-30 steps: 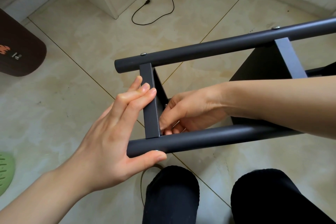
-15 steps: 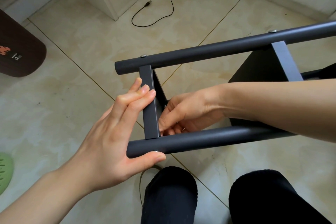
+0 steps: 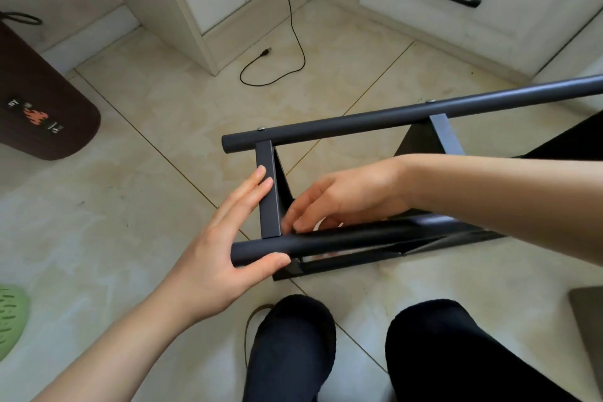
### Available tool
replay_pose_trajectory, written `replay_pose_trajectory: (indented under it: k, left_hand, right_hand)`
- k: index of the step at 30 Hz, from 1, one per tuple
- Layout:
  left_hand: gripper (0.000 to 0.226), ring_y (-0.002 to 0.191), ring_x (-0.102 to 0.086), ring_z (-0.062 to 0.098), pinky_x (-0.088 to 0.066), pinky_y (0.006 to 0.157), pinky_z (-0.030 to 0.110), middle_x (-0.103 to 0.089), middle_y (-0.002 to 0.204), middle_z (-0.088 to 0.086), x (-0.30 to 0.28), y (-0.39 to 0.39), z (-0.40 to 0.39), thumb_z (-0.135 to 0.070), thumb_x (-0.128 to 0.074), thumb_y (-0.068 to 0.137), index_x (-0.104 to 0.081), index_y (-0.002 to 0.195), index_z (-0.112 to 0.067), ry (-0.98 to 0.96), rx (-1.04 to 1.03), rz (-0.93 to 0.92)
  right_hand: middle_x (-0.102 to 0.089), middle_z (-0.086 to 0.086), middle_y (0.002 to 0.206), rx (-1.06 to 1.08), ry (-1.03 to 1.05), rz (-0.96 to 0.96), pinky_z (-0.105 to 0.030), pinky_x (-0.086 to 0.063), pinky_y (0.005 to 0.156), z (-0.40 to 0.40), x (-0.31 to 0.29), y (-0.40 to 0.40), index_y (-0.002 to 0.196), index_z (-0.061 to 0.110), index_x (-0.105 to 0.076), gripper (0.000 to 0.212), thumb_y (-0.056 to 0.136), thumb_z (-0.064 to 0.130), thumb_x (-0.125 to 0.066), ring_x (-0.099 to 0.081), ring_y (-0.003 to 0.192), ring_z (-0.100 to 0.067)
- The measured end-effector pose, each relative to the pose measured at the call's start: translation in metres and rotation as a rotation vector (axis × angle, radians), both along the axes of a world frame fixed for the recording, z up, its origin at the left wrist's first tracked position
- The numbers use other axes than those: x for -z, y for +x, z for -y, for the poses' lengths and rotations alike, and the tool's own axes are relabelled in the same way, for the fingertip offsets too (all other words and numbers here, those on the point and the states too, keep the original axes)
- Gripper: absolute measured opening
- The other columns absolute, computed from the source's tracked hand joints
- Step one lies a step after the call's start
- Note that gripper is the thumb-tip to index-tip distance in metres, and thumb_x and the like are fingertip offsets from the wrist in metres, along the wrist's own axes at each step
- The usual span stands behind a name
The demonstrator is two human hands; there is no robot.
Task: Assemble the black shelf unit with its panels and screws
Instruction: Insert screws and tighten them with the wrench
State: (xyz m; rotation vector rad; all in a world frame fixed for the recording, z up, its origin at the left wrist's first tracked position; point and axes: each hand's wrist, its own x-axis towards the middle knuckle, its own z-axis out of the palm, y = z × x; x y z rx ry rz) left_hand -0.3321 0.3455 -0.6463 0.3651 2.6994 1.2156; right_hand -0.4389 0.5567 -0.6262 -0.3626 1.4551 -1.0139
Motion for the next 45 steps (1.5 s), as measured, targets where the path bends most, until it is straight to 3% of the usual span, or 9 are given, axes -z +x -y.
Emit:
replay_pose_trajectory:
  k: [5, 8, 12, 17, 23, 30, 33, 38, 45]
  left_hand:
    - [0.093, 0.127, -0.045, -0.018, -0.041, 0.095, 0.005, -0.040, 0.143, -0.042, 0.005, 0.020, -0.014, -0.049, -0.079, 0.065, -0.031, 0.145, -0.054, 0.298, -0.315, 0.118]
    - [0.082, 0.115, -0.060, -0.007, -0.050, 0.084, 0.008, -0.063, 0.129, -0.022, 0.019, 0.031, -0.020, -0.039, -0.079, 0.066, -0.042, 0.140, -0.042, 0.500, -0.484, 0.233]
    - [0.071, 0.112, -0.065, 0.000, -0.053, 0.082, 0.013, -0.073, 0.116, -0.017, 0.038, 0.041, -0.029, -0.032, -0.089, 0.060, -0.060, 0.125, -0.033, 0.658, -0.523, 0.405]
    - [0.078, 0.122, -0.061, 0.014, -0.047, 0.109, 0.044, -0.067, 0.130, 0.002, 0.053, 0.041, -0.044, 0.003, -0.085, 0.073, -0.051, 0.141, -0.012, 0.520, -0.543, 0.403]
    - [0.060, 0.119, -0.060, 0.022, -0.049, 0.079, 0.006, -0.064, 0.128, 0.009, 0.052, 0.026, -0.059, 0.001, -0.072, 0.087, -0.049, 0.141, -0.007, 0.382, -0.576, 0.324]
    - [0.027, 0.121, -0.057, 0.025, -0.042, 0.091, 0.029, -0.061, 0.122, 0.009, 0.047, 0.022, -0.062, -0.012, -0.065, 0.096, -0.052, 0.120, -0.012, 0.297, -0.592, 0.373]
    - [0.023, 0.124, -0.056, 0.024, -0.043, 0.089, 0.031, -0.062, 0.118, 0.003, 0.039, 0.018, -0.057, -0.012, -0.065, 0.096, -0.051, 0.113, -0.019, 0.323, -0.614, 0.360]
    - [0.045, 0.128, -0.055, 0.024, -0.047, 0.105, 0.049, -0.061, 0.132, -0.001, 0.002, 0.003, -0.046, -0.006, -0.063, 0.096, -0.049, 0.136, -0.024, 0.326, -0.598, 0.209]
    - [0.057, 0.117, -0.045, 0.002, -0.037, 0.097, 0.029, -0.053, 0.121, -0.019, -0.080, -0.010, -0.049, -0.008, -0.060, 0.099, -0.042, 0.145, -0.036, 0.280, -0.556, -0.119]
  right_hand:
    - [-0.073, 0.001, 0.093, -0.089, 0.120, -0.360, -0.018, -0.054, 0.073, -0.007, -0.031, 0.014, 0.122, 0.017, -0.067, 0.027, 0.101, 0.026, -0.052, -0.069, 0.083, -0.007]
    - [-0.071, 0.007, 0.081, -0.132, 0.213, -0.601, -0.015, -0.050, 0.069, -0.009, -0.039, 0.028, 0.117, 0.021, -0.068, 0.024, 0.097, 0.029, -0.058, -0.068, 0.079, -0.007]
    - [-0.068, -0.002, 0.085, -0.163, 0.362, -0.827, -0.035, -0.055, 0.071, -0.017, -0.034, 0.047, 0.111, 0.018, -0.068, 0.030, 0.093, 0.042, -0.062, -0.064, 0.077, -0.019]
    - [-0.060, 0.007, 0.097, -0.088, 0.282, -0.871, -0.031, -0.052, 0.081, -0.026, -0.030, 0.056, 0.126, 0.021, -0.061, 0.032, 0.098, 0.037, -0.058, -0.059, 0.087, -0.015]
    - [-0.059, 0.010, 0.099, -0.035, 0.256, -0.905, -0.042, -0.050, 0.087, -0.028, -0.024, 0.059, 0.125, 0.025, -0.060, 0.029, 0.098, 0.036, -0.057, -0.057, 0.091, -0.015]
    - [-0.059, 0.012, 0.094, -0.017, 0.336, -1.074, -0.039, -0.025, 0.083, -0.030, -0.025, 0.058, 0.126, 0.035, -0.056, 0.031, 0.096, 0.026, -0.059, -0.052, 0.094, -0.021]
    - [-0.067, 0.004, 0.105, -0.006, 0.311, -1.094, -0.039, -0.025, 0.083, -0.028, -0.033, 0.056, 0.127, 0.033, -0.059, 0.032, 0.097, 0.022, -0.056, -0.055, 0.102, -0.025]
    - [-0.069, 0.006, 0.114, 0.109, 0.258, -1.104, -0.047, -0.037, 0.102, -0.020, -0.067, 0.044, 0.132, 0.036, -0.061, 0.040, 0.094, 0.025, -0.063, -0.056, 0.113, -0.026]
    - [-0.071, 0.004, 0.109, 0.250, 0.052, -1.196, -0.029, -0.050, 0.092, -0.032, -0.131, 0.026, 0.128, 0.025, -0.066, 0.039, 0.090, 0.019, -0.070, -0.062, 0.099, -0.010]
